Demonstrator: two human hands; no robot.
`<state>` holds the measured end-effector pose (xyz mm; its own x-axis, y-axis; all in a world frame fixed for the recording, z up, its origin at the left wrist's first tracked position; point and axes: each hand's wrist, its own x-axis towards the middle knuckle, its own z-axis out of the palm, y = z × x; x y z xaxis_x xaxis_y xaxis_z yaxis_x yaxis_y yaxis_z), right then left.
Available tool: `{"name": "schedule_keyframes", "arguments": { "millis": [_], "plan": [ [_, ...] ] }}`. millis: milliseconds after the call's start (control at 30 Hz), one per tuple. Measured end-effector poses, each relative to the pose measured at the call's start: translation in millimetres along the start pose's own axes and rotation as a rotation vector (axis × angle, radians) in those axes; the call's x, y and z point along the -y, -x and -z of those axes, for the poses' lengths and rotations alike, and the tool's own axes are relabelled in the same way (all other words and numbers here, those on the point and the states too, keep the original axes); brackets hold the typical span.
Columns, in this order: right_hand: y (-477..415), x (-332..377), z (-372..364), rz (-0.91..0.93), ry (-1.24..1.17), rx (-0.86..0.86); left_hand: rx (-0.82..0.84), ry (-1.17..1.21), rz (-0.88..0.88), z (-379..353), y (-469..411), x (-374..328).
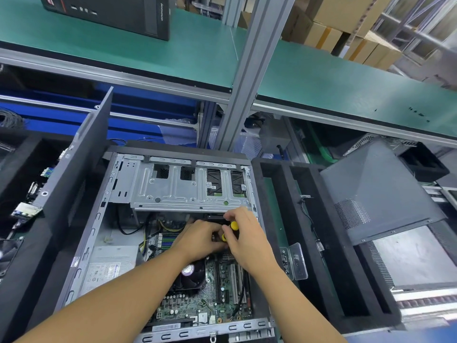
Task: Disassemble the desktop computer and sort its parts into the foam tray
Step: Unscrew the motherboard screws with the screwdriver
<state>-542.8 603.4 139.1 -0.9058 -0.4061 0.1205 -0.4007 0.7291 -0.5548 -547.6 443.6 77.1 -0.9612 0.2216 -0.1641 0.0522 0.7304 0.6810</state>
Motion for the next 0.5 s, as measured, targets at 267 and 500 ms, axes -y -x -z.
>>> {"name": "schedule_keyframes", "arguments": {
  "millis": [267,500],
  "plan": [
    [0.5,2.9,1.5,0.033,-0.011,-0.001,-0.017,0.014,-0.016,0.4,2.3,-0.4],
    [-0.4,3.5,0.1,0.034,0.028,-0.009,-0.019,0.015,-0.005,-0.5,1.0,1.3]
  ]
}}
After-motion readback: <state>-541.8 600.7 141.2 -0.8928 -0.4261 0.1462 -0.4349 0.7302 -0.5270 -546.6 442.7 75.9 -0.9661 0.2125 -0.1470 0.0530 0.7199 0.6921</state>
